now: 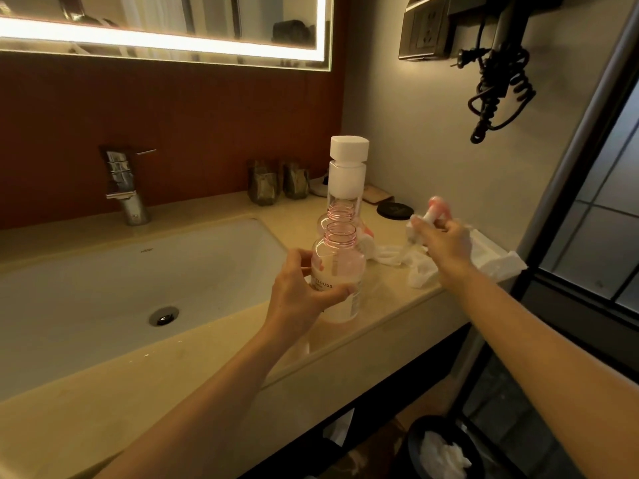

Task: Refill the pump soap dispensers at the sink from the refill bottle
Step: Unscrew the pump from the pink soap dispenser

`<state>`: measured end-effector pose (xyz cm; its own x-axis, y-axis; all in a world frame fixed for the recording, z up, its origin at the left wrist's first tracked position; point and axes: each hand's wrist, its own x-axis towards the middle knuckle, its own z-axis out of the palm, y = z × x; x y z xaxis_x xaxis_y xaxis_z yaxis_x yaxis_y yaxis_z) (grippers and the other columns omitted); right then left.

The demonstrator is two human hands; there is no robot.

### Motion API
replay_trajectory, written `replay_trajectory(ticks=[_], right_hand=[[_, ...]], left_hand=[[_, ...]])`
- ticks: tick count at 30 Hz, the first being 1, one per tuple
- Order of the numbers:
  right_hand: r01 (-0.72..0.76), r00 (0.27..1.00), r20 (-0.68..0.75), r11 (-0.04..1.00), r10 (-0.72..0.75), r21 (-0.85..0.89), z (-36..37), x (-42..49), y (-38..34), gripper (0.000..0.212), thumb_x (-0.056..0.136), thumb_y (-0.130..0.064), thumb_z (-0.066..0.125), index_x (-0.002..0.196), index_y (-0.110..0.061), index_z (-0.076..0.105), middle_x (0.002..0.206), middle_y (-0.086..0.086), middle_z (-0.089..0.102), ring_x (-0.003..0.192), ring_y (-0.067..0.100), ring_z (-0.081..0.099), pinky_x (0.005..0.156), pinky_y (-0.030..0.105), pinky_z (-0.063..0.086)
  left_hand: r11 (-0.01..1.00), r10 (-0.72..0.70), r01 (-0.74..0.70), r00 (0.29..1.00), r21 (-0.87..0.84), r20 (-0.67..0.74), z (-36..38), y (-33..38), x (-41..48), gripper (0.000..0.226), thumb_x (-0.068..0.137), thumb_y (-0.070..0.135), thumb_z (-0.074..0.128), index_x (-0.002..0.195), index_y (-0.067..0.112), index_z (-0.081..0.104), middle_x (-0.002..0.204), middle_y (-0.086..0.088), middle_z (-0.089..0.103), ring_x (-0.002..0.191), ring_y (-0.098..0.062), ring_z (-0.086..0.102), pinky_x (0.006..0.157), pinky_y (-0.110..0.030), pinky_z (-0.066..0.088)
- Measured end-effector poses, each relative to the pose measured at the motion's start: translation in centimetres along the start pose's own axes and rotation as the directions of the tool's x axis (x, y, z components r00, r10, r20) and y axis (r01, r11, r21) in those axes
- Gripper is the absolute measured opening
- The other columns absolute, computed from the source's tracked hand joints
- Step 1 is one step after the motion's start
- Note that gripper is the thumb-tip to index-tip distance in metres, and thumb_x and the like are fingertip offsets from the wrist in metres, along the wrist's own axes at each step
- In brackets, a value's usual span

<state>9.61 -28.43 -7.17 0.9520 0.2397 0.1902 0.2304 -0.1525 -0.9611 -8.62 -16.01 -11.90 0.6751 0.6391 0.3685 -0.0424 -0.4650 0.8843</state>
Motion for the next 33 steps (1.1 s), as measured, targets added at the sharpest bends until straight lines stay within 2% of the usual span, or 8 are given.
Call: replay_trajectory(ticks=[3,6,10,15,19,22,29,33], right_hand=[[-0.044,0.996,0.073,0.996,0.050,-0.083,1.1,1.3,1.2,0.025,0.084,-0.038,0.063,0.092,-0.014,0.060,0.097,0.003,0.059,0.099,0.023,0.058,0.092,0.042,0.049],[-0.044,0.993,0.107,0.993,0.057,-0.112,2.2,2.3,1.8,0.034,0.084,-0.039,0.063,0.096,-0.007,0.060,0.093,0.006,0.060,0.089,0.021,0.059,0.084,0.037,0.052],[-0.017,0.989,0.143,0.980,0.046,-0.198,3.7,3.6,2.4,0.034,0.083,-0.042,0.063,0.087,-0.009,0.056,0.085,0.005,0.059,0.083,0.020,0.059,0.081,0.035,0.051],[-0.033,0.994,0.087,0.942,0.065,-0.334,4.7,5.5,3.5,0.046,0.080,-0.049,0.063,0.095,-0.005,0.059,0.091,0.009,0.063,0.088,0.024,0.062,0.082,0.037,0.053],[0.026,0.992,0.122,0.905,0.029,-0.424,4.7,5.5,3.9,0.043,0.084,-0.045,0.060,0.091,-0.002,0.062,0.086,0.009,0.061,0.081,0.022,0.058,0.068,0.031,0.043],[0.086,0.993,0.114,0.888,-0.039,-0.451,4.6,5.2,3.7,0.046,0.087,-0.044,0.056,0.097,0.000,0.063,0.092,0.013,0.065,0.089,0.027,0.061,0.072,0.033,0.046],[0.282,0.955,0.002,0.911,-0.295,-0.302,3.1,2.3,0.0,0.032,0.093,-0.032,0.051,0.100,-0.003,0.063,0.095,0.007,0.064,0.083,0.015,0.053,0.070,0.025,0.039],[0.437,0.897,-0.029,0.893,-0.442,-0.107,3.6,-1.2,-4.4,0.021,0.094,-0.028,0.050,0.101,-0.011,0.061,0.091,-0.004,0.059,0.082,0.006,0.052,0.063,0.004,0.039]], left_hand=[[1.000,0.002,-0.002,1.000,-0.007,-0.003,0.8,0.0,0.9,0.059,0.058,0.032,0.084,0.101,0.023,0.045,0.100,0.015,0.053,0.098,-0.007,0.054,0.078,-0.028,0.053],[1.000,-0.005,0.005,1.000,-0.008,-0.003,1.5,-0.3,2.0,0.060,0.059,0.032,0.084,0.103,0.023,0.044,0.101,0.016,0.052,0.098,-0.006,0.053,0.076,-0.025,0.053],[1.000,-0.007,0.007,1.000,0.002,-0.008,2.1,-0.5,3.8,0.059,0.062,0.028,0.083,0.105,0.020,0.044,0.105,0.008,0.053,0.100,-0.010,0.053,0.079,-0.026,0.053],[1.000,0.006,-0.006,1.000,-0.004,-0.007,3.1,-0.9,5.4,0.058,0.065,0.027,0.081,0.107,0.022,0.042,0.109,0.007,0.052,0.097,-0.006,0.052,0.071,-0.018,0.049],[0.999,0.013,-0.013,1.000,-0.044,-0.022,3.5,-1.2,5.7,0.059,0.064,0.030,0.081,0.108,0.025,0.042,0.110,0.010,0.051,0.098,-0.004,0.052,0.071,-0.017,0.049],[0.999,0.018,-0.019,1.000,-0.045,-0.021,3.5,-1.3,5.5,0.063,0.064,0.032,0.081,0.112,0.027,0.040,0.113,0.011,0.049,0.101,-0.003,0.050,0.070,-0.014,0.046],[0.999,-0.019,0.021,0.999,0.039,-0.050,1.8,-1.4,4.1,0.088,0.058,0.050,0.073,0.132,0.022,0.035,0.115,0.011,0.047,0.106,-0.007,0.047,0.082,-0.019,0.041],[0.999,-0.001,0.007,0.989,0.037,-0.151,-1.1,-0.4,3.3,0.084,0.060,0.053,0.065,0.131,0.017,0.038,0.117,0.004,0.051,0.105,-0.011,0.051,0.084,-0.023,0.044]])
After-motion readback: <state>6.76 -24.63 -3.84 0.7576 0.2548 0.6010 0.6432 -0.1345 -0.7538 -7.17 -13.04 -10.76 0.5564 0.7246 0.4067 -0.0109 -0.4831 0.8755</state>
